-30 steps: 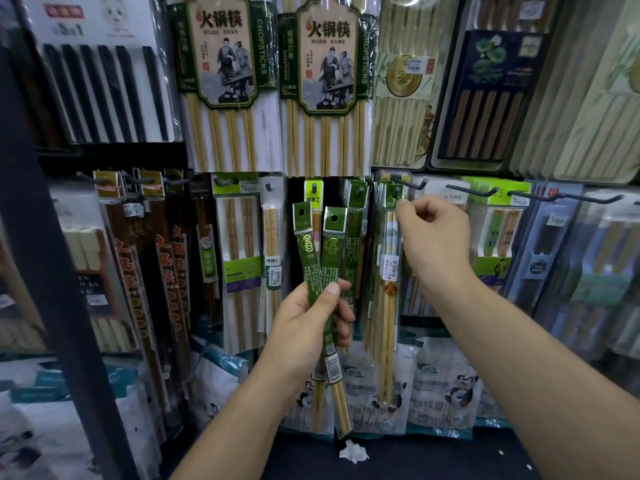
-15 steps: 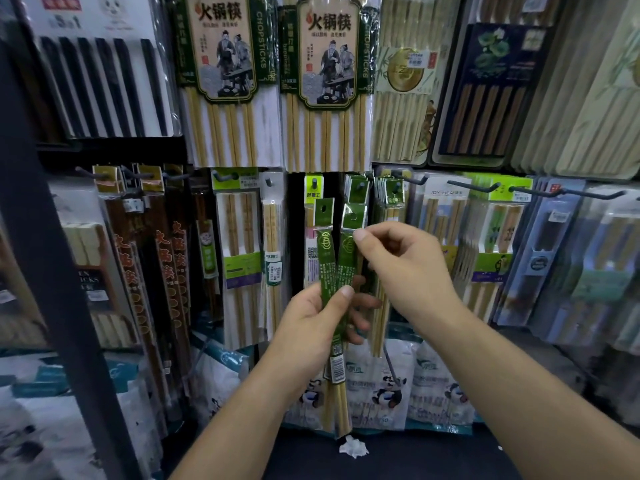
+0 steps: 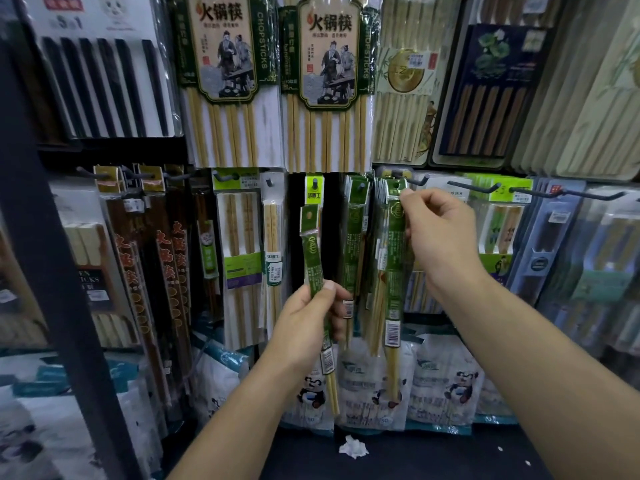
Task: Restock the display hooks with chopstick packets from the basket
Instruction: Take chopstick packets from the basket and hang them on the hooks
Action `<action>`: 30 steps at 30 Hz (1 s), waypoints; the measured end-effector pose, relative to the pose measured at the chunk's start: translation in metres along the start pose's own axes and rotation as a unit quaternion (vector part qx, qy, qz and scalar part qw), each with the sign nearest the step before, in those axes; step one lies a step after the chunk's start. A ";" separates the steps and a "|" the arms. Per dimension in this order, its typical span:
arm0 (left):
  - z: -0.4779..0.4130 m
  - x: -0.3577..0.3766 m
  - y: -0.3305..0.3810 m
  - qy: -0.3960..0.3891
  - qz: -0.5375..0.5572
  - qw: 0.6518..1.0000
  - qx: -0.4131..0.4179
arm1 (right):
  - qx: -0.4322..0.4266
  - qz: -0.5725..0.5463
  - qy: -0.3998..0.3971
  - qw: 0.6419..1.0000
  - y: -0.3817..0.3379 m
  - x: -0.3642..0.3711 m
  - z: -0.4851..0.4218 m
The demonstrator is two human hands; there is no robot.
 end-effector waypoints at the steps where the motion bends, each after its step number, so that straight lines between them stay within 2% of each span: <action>1: 0.001 0.000 0.001 -0.006 -0.001 1.000 -0.003 | -0.004 0.005 0.003 1.000 0.000 0.000 -0.002; 13: 0.003 0.003 0.002 -0.034 0.039 0.998 -0.024 | -0.015 0.041 0.007 0.999 0.009 -0.001 -0.009; 22: 0.002 0.008 0.008 -0.031 0.031 0.998 0.036 | -0.028 0.069 0.028 0.997 0.016 -0.010 -0.002; 24: 0.001 0.012 0.009 -0.035 0.028 0.998 0.038 | -0.037 0.053 0.008 0.998 0.013 -0.013 0.008; 26: 0.001 0.020 0.010 -0.048 0.022 0.998 0.037 | -0.041 0.030 -0.048 0.998 0.011 -0.010 0.019; 28: 0.001 0.028 0.012 -0.056 -0.001 0.997 0.048 | -0.048 0.021 -0.099 0.994 0.010 -0.006 0.027; 30: 0.000 0.033 0.015 -0.060 -0.042 0.995 0.068 | -0.055 0.028 -0.116 0.991 0.009 -0.006 0.029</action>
Point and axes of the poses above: each hand's wrist, its own z-axis away from the middle knuckle, its own x-axis out of the palm, y = z × x, the point moved 3 cm from there along -z, towards the middle knuckle, and after that the axes turned 2 degrees about -z, right-handed, at the moved point
